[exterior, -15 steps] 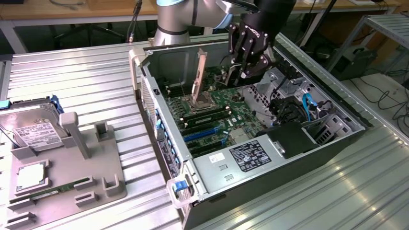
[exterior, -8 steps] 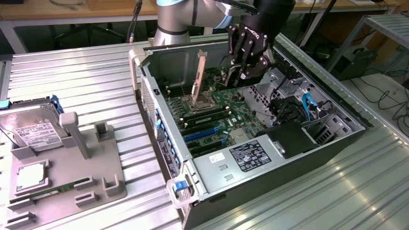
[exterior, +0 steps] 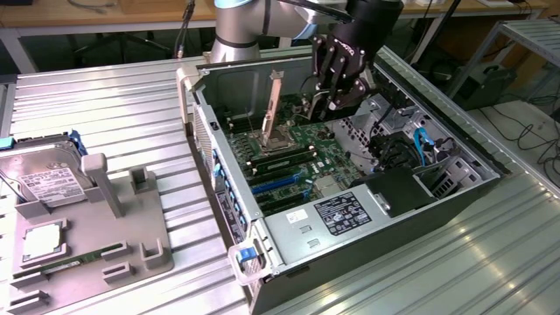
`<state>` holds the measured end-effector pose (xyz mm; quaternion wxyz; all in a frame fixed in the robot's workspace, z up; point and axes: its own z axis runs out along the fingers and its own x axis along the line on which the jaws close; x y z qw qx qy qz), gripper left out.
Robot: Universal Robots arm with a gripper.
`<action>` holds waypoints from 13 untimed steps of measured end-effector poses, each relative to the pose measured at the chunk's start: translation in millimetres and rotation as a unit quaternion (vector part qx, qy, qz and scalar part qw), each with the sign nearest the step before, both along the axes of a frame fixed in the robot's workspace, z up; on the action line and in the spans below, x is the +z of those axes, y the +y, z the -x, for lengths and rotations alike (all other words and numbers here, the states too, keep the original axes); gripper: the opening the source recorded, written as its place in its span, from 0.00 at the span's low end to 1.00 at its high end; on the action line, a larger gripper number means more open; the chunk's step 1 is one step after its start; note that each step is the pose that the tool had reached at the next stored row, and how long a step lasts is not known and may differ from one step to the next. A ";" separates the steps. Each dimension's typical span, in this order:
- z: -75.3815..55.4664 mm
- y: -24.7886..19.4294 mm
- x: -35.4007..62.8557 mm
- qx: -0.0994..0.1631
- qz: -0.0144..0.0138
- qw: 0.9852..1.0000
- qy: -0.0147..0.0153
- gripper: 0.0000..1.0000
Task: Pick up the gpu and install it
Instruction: 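Insert the gpu into the slot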
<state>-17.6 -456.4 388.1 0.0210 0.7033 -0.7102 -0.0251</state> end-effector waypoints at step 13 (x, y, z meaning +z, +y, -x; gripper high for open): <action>0.0 0.0 -17.5 0.000 0.000 1.000 0.000 0.28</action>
